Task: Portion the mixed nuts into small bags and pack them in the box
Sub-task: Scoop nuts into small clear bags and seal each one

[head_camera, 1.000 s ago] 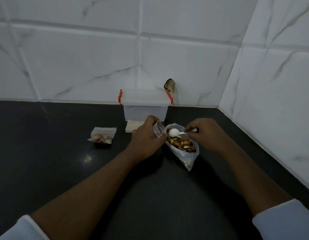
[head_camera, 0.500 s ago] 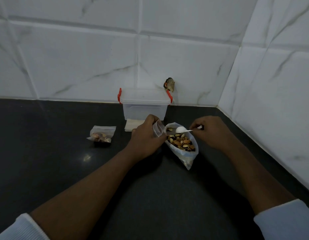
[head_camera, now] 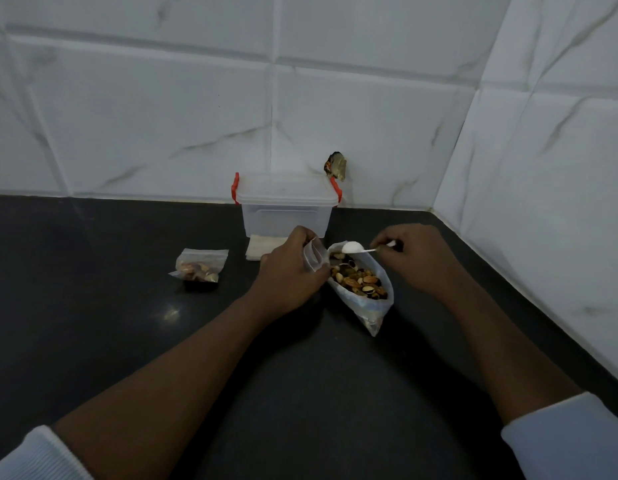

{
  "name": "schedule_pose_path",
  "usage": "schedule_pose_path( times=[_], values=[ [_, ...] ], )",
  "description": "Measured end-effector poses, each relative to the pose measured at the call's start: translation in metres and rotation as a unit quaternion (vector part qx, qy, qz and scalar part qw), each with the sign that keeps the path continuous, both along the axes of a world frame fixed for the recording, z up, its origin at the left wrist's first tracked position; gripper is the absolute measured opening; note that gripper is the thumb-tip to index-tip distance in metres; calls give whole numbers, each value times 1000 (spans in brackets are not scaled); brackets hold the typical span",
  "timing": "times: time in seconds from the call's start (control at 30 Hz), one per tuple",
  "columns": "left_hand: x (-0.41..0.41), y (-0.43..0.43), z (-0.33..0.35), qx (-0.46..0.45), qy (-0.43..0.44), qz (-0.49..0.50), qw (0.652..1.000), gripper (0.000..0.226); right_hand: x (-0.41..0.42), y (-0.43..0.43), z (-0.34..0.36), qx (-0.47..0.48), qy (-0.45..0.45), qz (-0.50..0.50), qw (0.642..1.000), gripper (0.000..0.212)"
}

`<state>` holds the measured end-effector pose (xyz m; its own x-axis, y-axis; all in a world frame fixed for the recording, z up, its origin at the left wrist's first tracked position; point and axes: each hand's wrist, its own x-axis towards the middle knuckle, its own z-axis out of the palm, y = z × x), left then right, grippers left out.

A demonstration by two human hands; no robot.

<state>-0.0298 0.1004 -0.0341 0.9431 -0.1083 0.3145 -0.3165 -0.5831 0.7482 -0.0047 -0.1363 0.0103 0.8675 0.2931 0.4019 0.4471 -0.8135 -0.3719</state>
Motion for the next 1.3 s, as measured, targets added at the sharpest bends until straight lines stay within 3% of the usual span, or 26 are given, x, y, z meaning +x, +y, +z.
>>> schedule_pose_path(
  times=[0.27, 0.43, 0.8, 1.0, 1.1, 1.3],
  values=[
    [0, 0, 0, 5, 5, -2, 1000, 39, -3, 2, 0, -47, 58, 13, 997, 18],
    [0, 0, 0, 5, 3, 1, 1000, 39, 3, 0, -3, -21, 11, -4, 1000, 16],
    [-2, -1, 2, 7, 4, -1, 1000, 41, 1, -2, 1, -32, 40, -23, 998, 15],
    [-3, -1, 3, 3, 13, -4, 1000, 43, 1, 5, -3, 29, 84, -7, 996, 16],
    [-3, -2, 3, 5, 12, -5, 1000, 43, 3, 7, -8, 106, 124, -23, 986, 16],
    [-3, -1, 4, 2, 11, -8, 1000, 43, 0, 2, -8, 312, 263, -39, 912, 16]
  ],
)
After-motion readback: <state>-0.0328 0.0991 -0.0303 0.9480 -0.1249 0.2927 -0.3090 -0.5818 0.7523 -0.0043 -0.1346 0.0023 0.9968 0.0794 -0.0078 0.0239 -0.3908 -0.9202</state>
